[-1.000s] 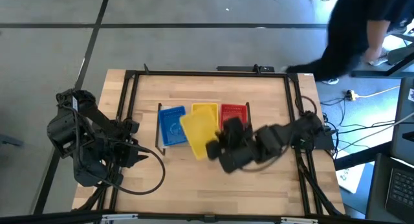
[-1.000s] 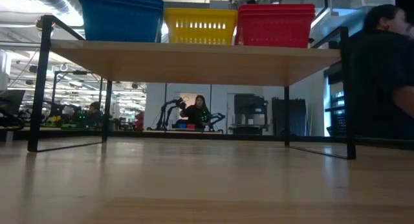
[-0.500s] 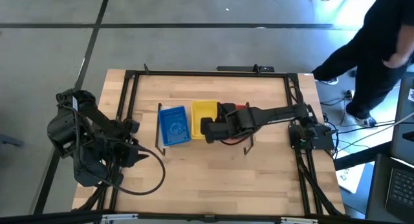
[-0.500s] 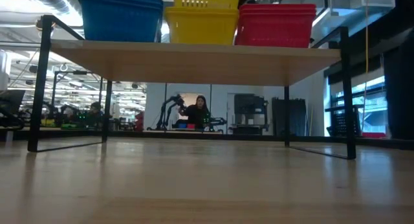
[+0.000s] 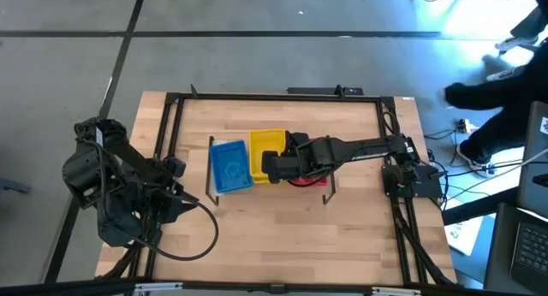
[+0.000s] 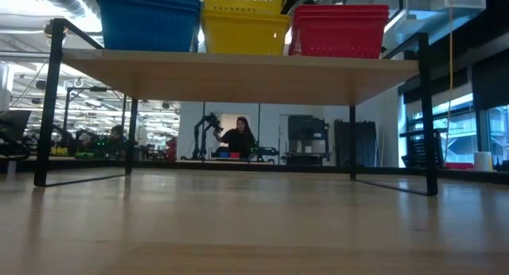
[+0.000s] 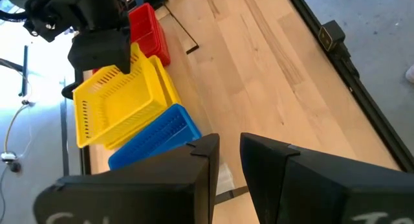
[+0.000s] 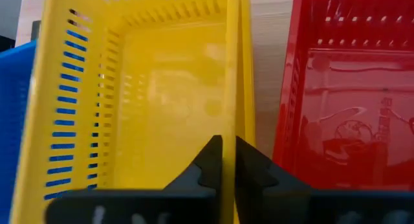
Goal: Stack baskets on shelf by color
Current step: Stack the yellow bin on top of the stacked yellow bins on the shelf, then return to Home Position
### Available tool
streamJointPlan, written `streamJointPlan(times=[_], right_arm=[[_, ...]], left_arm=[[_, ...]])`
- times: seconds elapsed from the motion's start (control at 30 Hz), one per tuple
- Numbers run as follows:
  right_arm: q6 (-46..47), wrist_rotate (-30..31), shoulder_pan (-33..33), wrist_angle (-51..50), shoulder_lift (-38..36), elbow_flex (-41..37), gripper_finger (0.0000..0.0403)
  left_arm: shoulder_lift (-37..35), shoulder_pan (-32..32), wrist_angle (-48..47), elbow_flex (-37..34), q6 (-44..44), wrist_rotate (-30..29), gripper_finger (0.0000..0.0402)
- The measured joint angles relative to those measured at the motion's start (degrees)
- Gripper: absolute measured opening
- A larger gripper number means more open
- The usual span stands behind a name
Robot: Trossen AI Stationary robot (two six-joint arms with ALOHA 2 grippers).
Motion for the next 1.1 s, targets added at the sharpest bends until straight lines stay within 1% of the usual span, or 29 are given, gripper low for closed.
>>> streamJointPlan(times=[0.13,0.3,0.5,0.6,0.77,0.87,0.97,1.0,1.1], right_arm=[[0.0,0.0,-0.1,0.0,0.0,0.0,0.0043],[-0.2,2.9,0.0,0.2,0.0,0.1,0.0069],[-1.2,2.7,0.4,-0.1,0.0,2.6,0.0073],[-1.7,4.2,1.4,0.2,0.0,4.1,0.0073],[-7.7,11.5,4.6,0.1,0.0,8.3,0.0074],[-13.7,17.2,7.5,0.2,0.0,11.7,0.0074],[-20.2,23.4,10.6,3.3,-1.5,11.3,0.0074],[-22.4,24.3,11.3,4.1,-1.9,11.4,0.0074],[-27.7,23.6,13.0,5.0,-2.9,11.7,0.0074]], left_arm=[[0.0,0.0,0.0,0.0,0.0,0.0,0.0055],[0.0,0.0,0.0,0.0,0.0,0.0,0.0055],[0.0,0.0,0.0,0.0,0.0,0.0,0.0055],[0.0,0.0,0.0,0.0,-0.1,0.0,0.0055],[0.0,0.0,0.0,0.0,-0.5,0.0,0.0055],[-0.2,0.0,0.0,0.0,-2.6,0.0,0.0055],[-0.9,0.0,0.0,0.0,-4.7,0.0,0.0055],[-1.0,0.0,0.0,0.0,-4.8,0.0,0.0055],[-1.5,0.0,0.0,0.0,-4.7,0.1,0.0055]])
